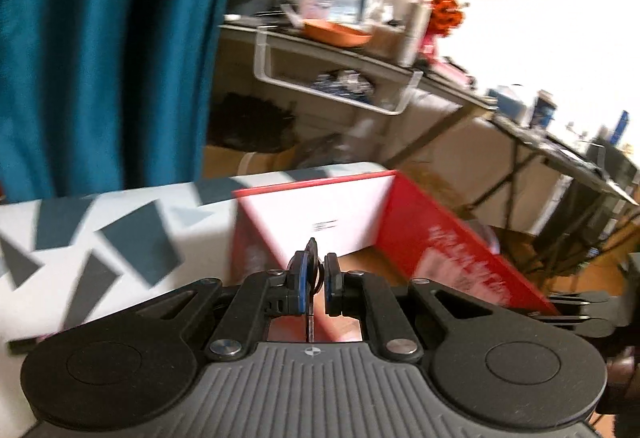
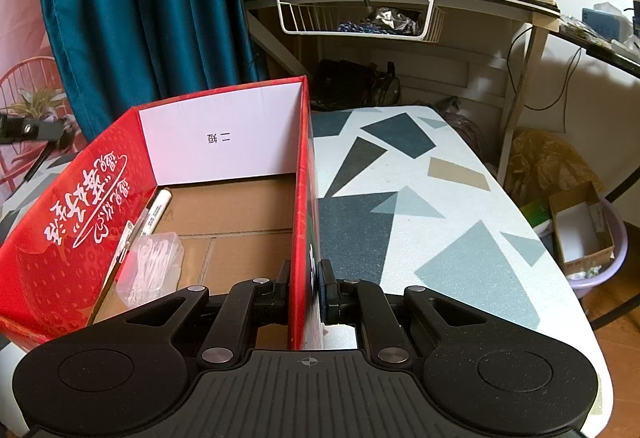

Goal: Organize rigid objects
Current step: 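Carry the key with the left gripper into the red box and release, then return the left tool to the table above the purple cylindrical case, then close the left gripper across the purple case and lift it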

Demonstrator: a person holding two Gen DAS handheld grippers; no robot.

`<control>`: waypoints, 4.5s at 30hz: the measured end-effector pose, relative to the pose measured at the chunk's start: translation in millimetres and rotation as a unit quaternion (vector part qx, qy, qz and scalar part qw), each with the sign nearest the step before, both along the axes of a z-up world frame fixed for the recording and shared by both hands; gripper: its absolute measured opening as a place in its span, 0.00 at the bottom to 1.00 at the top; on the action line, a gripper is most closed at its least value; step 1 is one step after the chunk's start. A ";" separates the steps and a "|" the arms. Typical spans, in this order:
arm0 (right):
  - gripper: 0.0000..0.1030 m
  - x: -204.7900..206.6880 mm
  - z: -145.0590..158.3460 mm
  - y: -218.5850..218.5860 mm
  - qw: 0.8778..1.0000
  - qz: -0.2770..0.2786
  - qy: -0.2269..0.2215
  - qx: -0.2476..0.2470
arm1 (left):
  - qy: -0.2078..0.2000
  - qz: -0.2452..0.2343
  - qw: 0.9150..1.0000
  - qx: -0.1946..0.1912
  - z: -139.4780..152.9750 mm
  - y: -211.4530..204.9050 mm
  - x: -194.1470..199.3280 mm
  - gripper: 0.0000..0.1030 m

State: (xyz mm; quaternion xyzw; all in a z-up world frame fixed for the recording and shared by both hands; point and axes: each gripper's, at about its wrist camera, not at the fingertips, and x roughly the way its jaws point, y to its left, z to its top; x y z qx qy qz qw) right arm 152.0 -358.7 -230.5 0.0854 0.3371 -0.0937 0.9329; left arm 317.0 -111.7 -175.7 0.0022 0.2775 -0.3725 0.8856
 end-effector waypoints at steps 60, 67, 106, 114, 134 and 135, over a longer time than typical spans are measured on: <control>0.10 -2.9 1.6 -1.1 1.000 -0.004 -0.001 0.005 | 0.097 0.179 0.975 0.087 -79.7 120.9 3.2 0.50; 0.11 -3.0 0.7 -0.2 1.000 -0.003 -0.004 0.004 | 0.126 0.182 0.970 0.102 -97.3 123.4 -5.8 0.49; 0.09 -1.9 1.2 5.9 1.000 -0.011 -0.009 -0.015 | 0.115 0.212 0.957 0.158 -95.0 103.2 -44.5 0.73; 0.09 -1.8 0.9 5.8 1.000 -0.011 -0.009 -0.015 | 0.117 0.248 0.945 0.181 -101.5 106.6 -43.4 0.64; 0.10 -2.1 -0.5 5.5 1.000 -0.012 -0.012 -0.008 | 0.174 0.340 0.922 0.063 -96.2 112.2 -8.6 0.99; 0.10 -2.0 -0.4 5.1 1.000 -0.012 -0.012 -0.008 | 0.182 0.350 0.916 0.070 -98.8 109.2 -3.2 0.99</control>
